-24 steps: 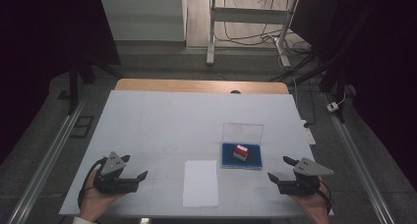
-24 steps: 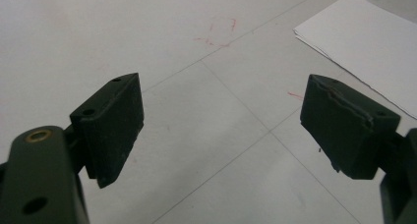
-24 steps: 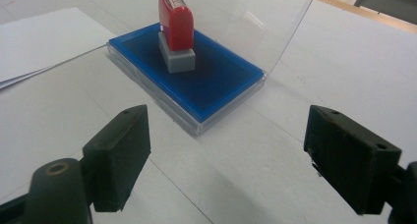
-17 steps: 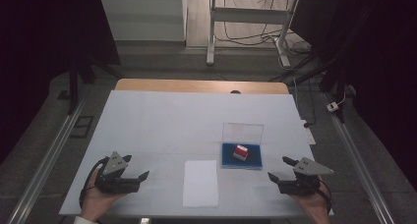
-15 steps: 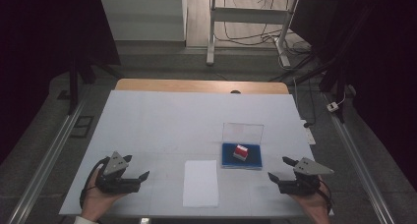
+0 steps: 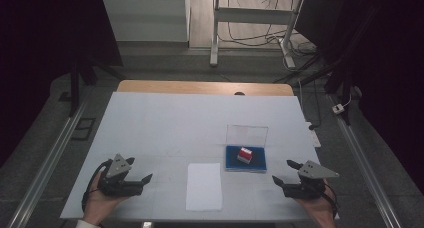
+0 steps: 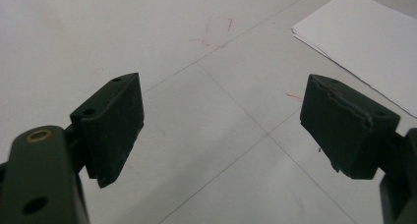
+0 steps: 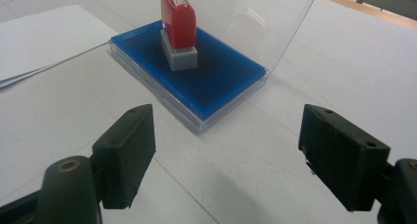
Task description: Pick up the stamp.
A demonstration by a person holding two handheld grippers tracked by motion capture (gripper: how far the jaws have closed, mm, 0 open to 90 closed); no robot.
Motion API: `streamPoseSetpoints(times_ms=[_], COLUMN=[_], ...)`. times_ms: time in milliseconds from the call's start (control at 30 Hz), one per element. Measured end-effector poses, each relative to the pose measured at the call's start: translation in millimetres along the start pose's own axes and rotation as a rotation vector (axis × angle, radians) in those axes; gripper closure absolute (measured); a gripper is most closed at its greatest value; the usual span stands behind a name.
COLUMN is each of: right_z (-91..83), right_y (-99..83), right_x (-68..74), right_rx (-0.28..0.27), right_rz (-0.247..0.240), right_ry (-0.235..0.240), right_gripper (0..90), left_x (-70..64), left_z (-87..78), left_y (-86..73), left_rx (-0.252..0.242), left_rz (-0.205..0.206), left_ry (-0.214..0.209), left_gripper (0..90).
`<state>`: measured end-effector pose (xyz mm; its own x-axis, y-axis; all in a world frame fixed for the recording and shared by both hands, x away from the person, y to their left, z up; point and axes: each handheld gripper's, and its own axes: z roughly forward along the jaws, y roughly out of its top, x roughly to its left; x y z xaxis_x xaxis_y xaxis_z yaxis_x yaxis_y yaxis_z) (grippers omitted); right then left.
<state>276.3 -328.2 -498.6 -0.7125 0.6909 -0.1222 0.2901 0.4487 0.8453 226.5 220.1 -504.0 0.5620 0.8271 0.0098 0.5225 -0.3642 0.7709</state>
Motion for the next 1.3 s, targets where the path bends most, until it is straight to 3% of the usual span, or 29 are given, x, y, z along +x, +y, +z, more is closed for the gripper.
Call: streamPoseSetpoints(times_ms=[500, 900, 1300], right_z=[-2.1, 1.5, 21.7], right_y=[13.1, 38.9, 73.7], right_x=[2.9, 3.2, 1.6], right_rx=[-0.002, 0.021, 0.064], right_rz=[0.002, -0.007, -0.014], right_ry=[-0.002, 0.034, 0.078], right_gripper=[22.1, 23.8, 23.6], left_x=[-0.2, -2.5, -3.0], left_z=[0.7, 3.4, 8.0], left_y=[2.8, 3.0, 1.7], left_rx=[-0.005, -0.001, 0.015], left_rz=[0.01, 0.015, 0.018], left_ry=[0.01, 0.014, 0.01], left_gripper=[17.1, 17.1, 17.1])
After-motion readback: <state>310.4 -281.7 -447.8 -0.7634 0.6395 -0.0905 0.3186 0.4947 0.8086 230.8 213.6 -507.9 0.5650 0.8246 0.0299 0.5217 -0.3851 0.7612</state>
